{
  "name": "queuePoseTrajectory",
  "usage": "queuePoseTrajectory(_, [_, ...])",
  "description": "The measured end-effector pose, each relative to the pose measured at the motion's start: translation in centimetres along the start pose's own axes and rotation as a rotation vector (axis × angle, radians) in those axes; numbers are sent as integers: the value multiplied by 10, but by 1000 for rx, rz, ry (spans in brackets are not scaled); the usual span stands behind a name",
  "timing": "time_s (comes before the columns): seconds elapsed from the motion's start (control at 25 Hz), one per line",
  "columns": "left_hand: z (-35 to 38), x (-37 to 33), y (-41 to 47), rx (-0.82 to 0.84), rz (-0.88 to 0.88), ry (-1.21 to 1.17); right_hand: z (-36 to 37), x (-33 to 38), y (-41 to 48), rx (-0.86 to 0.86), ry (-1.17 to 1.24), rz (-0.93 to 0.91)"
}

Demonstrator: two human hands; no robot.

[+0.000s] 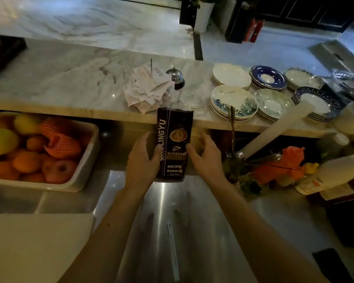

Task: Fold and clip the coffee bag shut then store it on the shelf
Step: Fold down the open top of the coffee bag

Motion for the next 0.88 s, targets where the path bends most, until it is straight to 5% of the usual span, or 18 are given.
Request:
queuePoseTrajectory(0.72, [52,67,46,-60,-113,-167,29,-81,49,-194,181,138])
queuePoseTrajectory(0.88, [47,62,40,-89,-63,-133,34,-93,44,-126,201,175])
Point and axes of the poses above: each hand's wrist, its own y-axis towards the middle knuckle, its own z-axis out of the palm, x = y × z, the point moved 10 cm from there along y, towards the middle knuckle
